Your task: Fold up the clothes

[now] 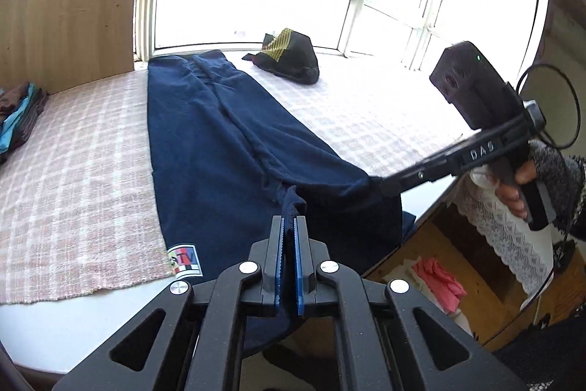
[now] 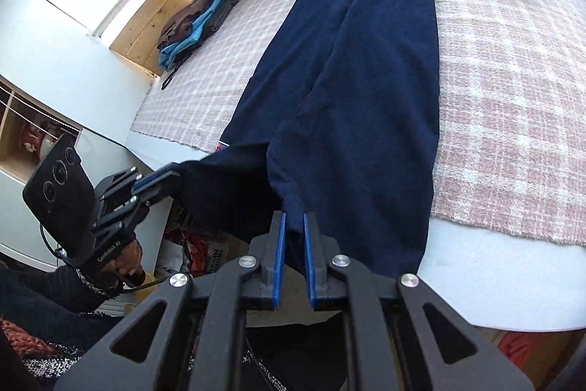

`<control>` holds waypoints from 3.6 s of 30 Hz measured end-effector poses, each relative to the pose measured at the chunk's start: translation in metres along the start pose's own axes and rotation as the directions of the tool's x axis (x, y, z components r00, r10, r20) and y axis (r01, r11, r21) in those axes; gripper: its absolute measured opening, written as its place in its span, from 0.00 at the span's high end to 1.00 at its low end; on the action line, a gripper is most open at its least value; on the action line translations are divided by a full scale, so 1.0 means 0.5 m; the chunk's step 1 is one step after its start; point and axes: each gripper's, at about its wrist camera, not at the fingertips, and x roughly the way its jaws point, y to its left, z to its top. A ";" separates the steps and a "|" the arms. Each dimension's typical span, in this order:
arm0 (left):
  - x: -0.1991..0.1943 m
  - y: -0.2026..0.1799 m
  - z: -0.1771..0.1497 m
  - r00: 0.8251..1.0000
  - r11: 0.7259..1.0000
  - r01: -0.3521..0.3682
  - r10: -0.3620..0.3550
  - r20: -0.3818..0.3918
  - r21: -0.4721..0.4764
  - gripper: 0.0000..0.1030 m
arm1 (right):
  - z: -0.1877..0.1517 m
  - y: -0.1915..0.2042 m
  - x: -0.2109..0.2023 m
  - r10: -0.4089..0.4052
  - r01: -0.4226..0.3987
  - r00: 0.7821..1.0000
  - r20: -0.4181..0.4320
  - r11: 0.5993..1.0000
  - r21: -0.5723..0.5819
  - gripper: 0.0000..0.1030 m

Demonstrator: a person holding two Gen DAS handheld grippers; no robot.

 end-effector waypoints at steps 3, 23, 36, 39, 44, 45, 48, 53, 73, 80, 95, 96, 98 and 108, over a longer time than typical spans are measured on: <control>-0.040 0.018 0.011 0.998 0.999 -0.019 0.021 0.052 -0.032 0.96 | -0.007 0.022 0.047 0.032 -0.037 0.992 -0.123 0.999 -0.038 0.89; -0.025 -0.040 0.036 0.999 0.999 -0.031 0.031 0.020 -0.015 0.96 | 0.757 -0.103 0.249 -0.204 0.198 0.975 -0.090 0.978 -0.069 0.50; -0.019 -0.025 0.041 0.998 0.994 -0.064 0.066 0.024 -0.086 0.96 | 0.775 -0.104 0.330 -0.239 0.193 0.944 -0.228 0.959 -0.206 0.88; -0.035 -0.017 0.039 0.996 0.992 -0.076 0.080 0.038 -0.105 0.96 | 0.780 -0.096 0.332 -0.229 0.182 0.942 -0.245 0.963 -0.200 0.94; -0.101 0.007 0.048 0.985 0.983 -0.128 0.142 0.099 -0.133 0.96 | 0.812 -0.065 0.306 -0.063 0.041 0.977 -0.202 0.993 -0.110 0.94; -0.119 0.010 0.054 0.980 0.980 -0.148 0.163 0.116 -0.130 0.96 | 0.818 -0.051 0.303 -0.044 0.023 0.980 -0.193 0.994 -0.111 0.94; -0.152 0.000 0.073 0.965 0.976 -0.203 0.213 0.151 -0.079 0.96 | 0.839 -0.011 0.279 0.064 -0.078 0.987 -0.144 0.992 -0.096 0.94; -0.066 -0.040 0.055 0.989 0.991 -0.133 0.130 0.074 0.036 0.96 | 0.824 -0.035 0.287 0.079 -0.091 0.988 -0.135 0.992 -0.085 0.94; 0.092 -0.077 -0.032 0.968 0.991 0.131 -0.135 -0.214 -0.033 0.81 | 0.791 -0.102 0.327 -0.109 0.086 0.973 -0.204 0.989 -0.119 0.89; -0.010 0.004 -0.002 0.992 0.995 -0.011 -0.003 -0.127 -0.103 0.68 | 0.840 -0.102 0.217 -0.102 0.092 0.991 -0.084 0.989 -0.114 0.88; 0.192 0.088 0.004 0.956 0.993 -0.035 -0.001 -0.294 -0.116 0.67 | 1.029 -0.223 0.372 -0.070 0.075 0.993 -0.099 0.996 0.042 0.78; 0.195 0.092 0.002 0.954 0.992 -0.032 -0.006 -0.300 -0.123 0.67 | 1.033 -0.218 0.379 -0.094 0.095 0.990 -0.109 0.995 0.010 0.78; 0.196 0.094 0.000 0.954 0.992 -0.025 -0.014 -0.298 -0.127 0.67 | 1.039 -0.206 0.389 -0.130 0.125 0.982 -0.134 0.991 -0.046 0.78; 0.202 0.100 0.005 0.954 0.991 0.005 -0.045 -0.297 -0.133 0.67 | 1.100 -0.245 0.350 -0.145 0.150 0.985 -0.093 0.988 0.045 0.65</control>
